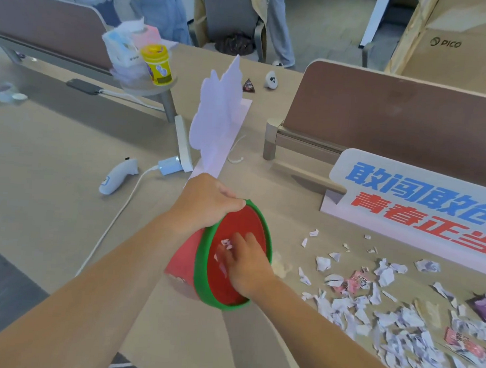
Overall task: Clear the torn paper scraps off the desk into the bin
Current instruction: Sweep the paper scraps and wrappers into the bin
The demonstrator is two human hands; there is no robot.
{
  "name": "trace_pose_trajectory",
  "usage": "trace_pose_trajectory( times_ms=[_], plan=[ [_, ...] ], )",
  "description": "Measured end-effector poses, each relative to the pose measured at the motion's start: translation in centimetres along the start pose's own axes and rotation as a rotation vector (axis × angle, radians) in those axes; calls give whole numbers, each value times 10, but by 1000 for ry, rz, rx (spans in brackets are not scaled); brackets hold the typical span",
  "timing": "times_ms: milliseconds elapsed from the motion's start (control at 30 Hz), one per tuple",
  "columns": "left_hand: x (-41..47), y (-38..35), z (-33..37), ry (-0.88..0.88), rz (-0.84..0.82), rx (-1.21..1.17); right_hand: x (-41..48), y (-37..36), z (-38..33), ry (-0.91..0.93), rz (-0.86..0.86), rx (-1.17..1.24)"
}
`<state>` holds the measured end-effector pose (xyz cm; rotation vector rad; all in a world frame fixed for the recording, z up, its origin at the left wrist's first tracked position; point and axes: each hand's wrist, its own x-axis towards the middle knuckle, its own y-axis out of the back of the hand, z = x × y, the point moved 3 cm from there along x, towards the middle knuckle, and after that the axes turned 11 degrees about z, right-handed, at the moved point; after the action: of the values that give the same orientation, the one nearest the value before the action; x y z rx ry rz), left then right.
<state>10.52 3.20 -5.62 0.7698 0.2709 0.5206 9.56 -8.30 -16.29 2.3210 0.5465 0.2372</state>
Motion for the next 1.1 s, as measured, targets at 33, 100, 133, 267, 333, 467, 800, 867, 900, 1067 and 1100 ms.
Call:
trace_pose_trajectory(
  times_ms=[33, 100, 133, 267, 333, 467, 800, 867, 900, 1067, 1100],
  plan=[
    [-2, 2, -3, -4, -3, 23, -1, -4, -2, -16, -17, 0],
    [-6, 8, -12, 7, -5, 61, -6, -12, -7, 7, -60, 44],
    [-6, 11, -18, 14, -1, 72, -9, -12, -10, 41, -78, 100],
    [-6, 21, -32, 25, 27, 81, -18, 11, -8, 23, 49, 318],
    [-6, 24, -35, 28, 26, 68, -18, 22, 12, -83, 276, 274],
    [-6, 25, -40, 42, 39, 40, -3, 18, 66, -379, 229, -171],
    [2, 22, -47, 11, 20, 55, 9, -47, 96, -77, -72, -742],
    [3, 22, -47, 5, 18, 62, 13, -42, 95, -157, -22, -613],
    [3, 22, -48, 4, 17, 60, 15, -38, 93, -189, -14, -573],
    [-2, 24, -47, 4, 6, 60, 24, -21, 94, -394, -127, -441],
    [-3, 24, -46, 4, 0, 68, 24, -14, 91, -452, -121, -346]
  ],
)
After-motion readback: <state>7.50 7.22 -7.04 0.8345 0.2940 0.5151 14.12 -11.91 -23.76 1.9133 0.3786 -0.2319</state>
